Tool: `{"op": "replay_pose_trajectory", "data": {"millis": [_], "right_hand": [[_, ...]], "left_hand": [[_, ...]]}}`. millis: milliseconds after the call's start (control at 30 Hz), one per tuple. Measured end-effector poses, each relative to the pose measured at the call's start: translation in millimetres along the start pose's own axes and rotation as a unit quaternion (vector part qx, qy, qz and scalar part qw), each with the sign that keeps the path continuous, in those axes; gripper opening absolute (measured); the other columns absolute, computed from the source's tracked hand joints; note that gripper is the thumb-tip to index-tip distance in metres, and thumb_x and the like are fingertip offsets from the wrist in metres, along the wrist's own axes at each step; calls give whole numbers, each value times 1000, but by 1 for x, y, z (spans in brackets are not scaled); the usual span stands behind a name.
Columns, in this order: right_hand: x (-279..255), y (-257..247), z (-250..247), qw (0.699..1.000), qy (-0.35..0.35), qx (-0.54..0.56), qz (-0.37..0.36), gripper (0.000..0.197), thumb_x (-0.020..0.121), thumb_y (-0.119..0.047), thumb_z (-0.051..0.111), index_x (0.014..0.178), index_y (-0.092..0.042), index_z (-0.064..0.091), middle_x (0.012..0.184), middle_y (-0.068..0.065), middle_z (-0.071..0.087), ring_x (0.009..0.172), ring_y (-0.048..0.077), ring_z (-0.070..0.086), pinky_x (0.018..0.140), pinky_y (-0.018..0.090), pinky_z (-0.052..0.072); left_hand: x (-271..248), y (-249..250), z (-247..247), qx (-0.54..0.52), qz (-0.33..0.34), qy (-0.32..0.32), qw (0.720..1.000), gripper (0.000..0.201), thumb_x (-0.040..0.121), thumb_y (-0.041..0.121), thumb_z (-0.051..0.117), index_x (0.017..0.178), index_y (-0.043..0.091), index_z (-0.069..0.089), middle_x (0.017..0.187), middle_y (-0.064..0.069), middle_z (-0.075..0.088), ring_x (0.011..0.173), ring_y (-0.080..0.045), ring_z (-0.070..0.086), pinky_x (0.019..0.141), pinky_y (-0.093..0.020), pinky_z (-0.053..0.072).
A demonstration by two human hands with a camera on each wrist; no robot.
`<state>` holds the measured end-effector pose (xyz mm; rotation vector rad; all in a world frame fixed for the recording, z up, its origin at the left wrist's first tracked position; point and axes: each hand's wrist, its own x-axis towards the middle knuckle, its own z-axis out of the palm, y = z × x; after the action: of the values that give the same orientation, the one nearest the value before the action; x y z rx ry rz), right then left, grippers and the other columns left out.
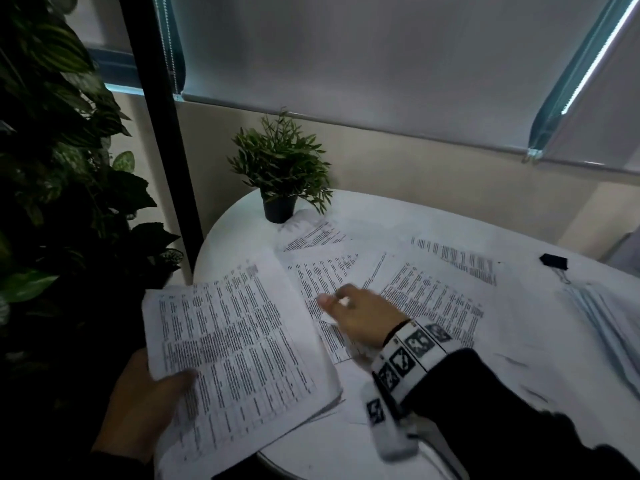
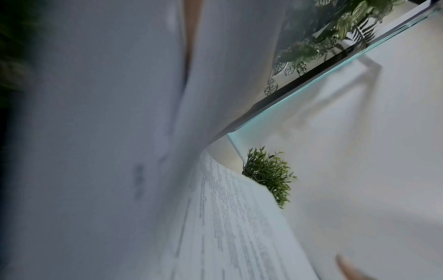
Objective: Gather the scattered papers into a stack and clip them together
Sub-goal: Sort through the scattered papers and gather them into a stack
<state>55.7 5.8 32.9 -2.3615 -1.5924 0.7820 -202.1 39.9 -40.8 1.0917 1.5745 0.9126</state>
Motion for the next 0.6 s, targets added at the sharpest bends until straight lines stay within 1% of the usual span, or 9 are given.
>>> {"op": "replay_pose_trajectory", "data": {"millis": [67,133,200,267,300,400,500,567,600], "right_hand": [[13,14,-5,987,17,-142,69,89,76,-79,41,146,-28,19,145,14,33,131,36,35,105,52,35],[18,18,0,974,-39,-205,92,98,70,-75,50,147,-33,6,148,16,26,132,38,33,101,52,37],[20,17,5,974,-40,-212,65,85,74,-65,51,143,-25,19,129,15,45,113,32,49,85,40,46],[21,13,5,975,1,-224,11,53,84,-49,47,123,-15,37,97,6,53,87,25,52,65,30,41],[20,10,3,971,15,-240,0,40,87,-40,47,116,-13,40,93,6,54,83,25,52,61,29,38],[19,10,1,959,8,-285,1,34,89,-18,51,120,-7,42,111,12,59,98,28,58,69,31,43],[11,3,-15,963,34,-265,20,29,91,-13,50,119,-6,50,115,12,60,104,29,60,77,33,46],[-5,-13,-23,960,92,-266,-13,29,90,-13,51,119,-12,51,111,11,61,102,30,61,79,35,48],[-15,-22,-20,957,110,-261,-61,31,89,-13,50,120,-14,50,110,11,62,101,31,61,80,37,48]], "left_hand": [[4,-1,-2,18,5,11,1000,52,83,-5,65,132,2,50,127,-21,58,110,-39,56,98,-48,42],[4,-1,-2,15,16,13,1000,52,83,-5,64,132,2,50,126,-21,58,111,-39,56,98,-47,41],[4,-3,-1,11,26,11,1000,51,83,-6,63,132,1,49,126,-22,58,111,-39,56,98,-46,41],[2,0,-1,8,26,4,1000,51,84,-6,62,133,2,48,126,-21,58,111,-38,55,97,-46,41],[2,0,-1,8,28,3,1000,51,85,-6,62,133,2,48,126,-21,58,111,-38,55,96,-45,41],[0,3,-1,4,23,11,1000,51,85,-5,62,134,1,47,128,-21,57,113,-38,54,98,-45,40],[-2,5,4,-35,10,17,999,51,84,-7,62,133,-1,47,128,-22,56,114,-39,53,99,-46,39],[-2,8,6,-111,-41,6,993,50,86,-5,61,134,1,48,129,-21,56,114,-38,54,99,-45,39],[-5,10,8,-160,-61,8,985,47,89,0,59,134,4,49,130,-20,56,115,-38,54,99,-44,39]]}}
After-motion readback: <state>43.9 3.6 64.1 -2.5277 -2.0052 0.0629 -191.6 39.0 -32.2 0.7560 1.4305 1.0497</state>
